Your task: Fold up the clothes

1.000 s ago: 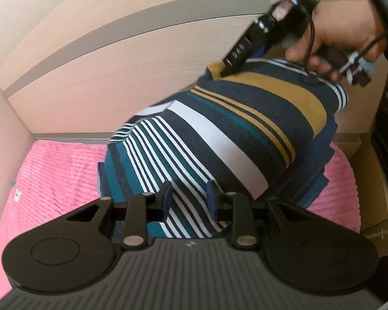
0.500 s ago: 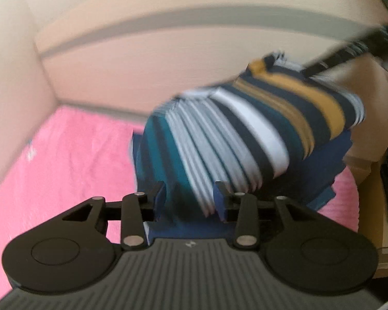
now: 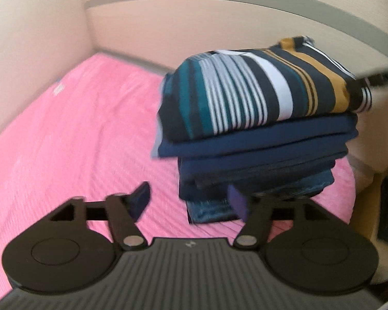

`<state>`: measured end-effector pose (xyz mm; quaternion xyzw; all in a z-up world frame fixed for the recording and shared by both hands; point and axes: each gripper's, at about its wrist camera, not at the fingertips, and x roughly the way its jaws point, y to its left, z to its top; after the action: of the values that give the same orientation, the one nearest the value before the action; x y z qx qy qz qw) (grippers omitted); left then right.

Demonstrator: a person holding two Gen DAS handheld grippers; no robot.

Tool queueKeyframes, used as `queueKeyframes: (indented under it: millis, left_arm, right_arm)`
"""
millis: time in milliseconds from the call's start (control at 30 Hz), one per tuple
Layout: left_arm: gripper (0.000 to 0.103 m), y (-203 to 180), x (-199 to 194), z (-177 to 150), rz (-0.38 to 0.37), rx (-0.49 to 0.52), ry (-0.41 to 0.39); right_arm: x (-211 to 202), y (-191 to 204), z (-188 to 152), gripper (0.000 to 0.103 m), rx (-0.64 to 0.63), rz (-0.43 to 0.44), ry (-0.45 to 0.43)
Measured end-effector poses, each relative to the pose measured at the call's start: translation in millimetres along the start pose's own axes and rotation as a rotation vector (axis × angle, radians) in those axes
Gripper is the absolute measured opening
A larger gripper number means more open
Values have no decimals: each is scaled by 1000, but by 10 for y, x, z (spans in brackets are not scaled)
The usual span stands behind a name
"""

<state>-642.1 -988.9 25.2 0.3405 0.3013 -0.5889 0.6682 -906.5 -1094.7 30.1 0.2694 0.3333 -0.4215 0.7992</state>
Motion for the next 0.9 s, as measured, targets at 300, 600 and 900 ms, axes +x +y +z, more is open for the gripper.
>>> queueKeyframes:
  millis: [300,600,900]
  left_arm:
    - [97,152,-263,-350,-139,-230,21]
    - [102,418,-924,-998,-191,-95,-41]
    - [102,544,-1392,-1499,-212,-92,-39]
  right_arm:
    - [-531,564,-687,97,55,-170,-48]
    - [-1252,1524,-1546,103,218,-222,-94]
    - [-1739,1660,-1688,103,257,-234,-142]
